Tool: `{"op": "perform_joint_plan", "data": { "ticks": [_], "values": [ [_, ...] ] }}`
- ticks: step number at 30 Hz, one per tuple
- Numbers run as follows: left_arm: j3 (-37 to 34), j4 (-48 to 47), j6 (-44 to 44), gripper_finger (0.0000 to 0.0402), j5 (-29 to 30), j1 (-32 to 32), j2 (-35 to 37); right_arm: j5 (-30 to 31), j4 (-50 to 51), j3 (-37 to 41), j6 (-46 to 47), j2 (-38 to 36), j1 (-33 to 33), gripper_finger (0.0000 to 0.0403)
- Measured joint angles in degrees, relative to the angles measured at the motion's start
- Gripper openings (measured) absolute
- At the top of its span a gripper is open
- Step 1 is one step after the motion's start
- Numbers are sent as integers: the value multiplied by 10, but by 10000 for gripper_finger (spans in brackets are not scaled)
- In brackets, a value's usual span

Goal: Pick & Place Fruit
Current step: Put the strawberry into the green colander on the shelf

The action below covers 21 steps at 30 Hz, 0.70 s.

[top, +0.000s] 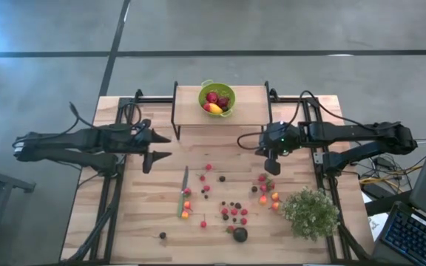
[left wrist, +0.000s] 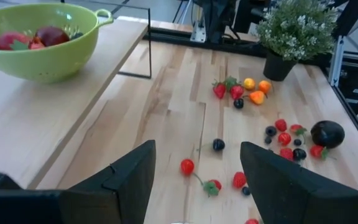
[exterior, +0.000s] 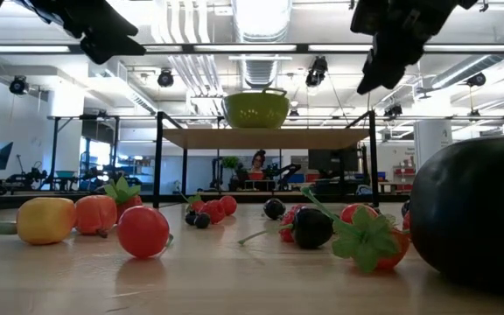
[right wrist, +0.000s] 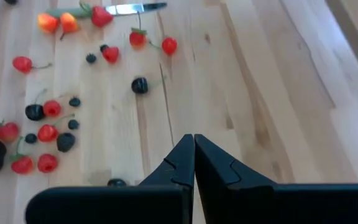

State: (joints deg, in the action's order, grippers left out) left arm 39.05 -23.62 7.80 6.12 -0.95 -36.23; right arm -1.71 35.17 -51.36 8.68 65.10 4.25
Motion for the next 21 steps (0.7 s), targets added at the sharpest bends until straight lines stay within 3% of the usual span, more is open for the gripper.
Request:
{"op": "perform_joint_plan", "data": {
  "ticks": [17, 21],
  "values": [
    [0, -4, -19, 241, 4, 0, 47, -5, -11, 26, 18, 2, 0, 8],
    [0, -4, -17, 241, 4, 0, 43, -32, -11, 27, 20, 2, 0, 8]
  ]
}}
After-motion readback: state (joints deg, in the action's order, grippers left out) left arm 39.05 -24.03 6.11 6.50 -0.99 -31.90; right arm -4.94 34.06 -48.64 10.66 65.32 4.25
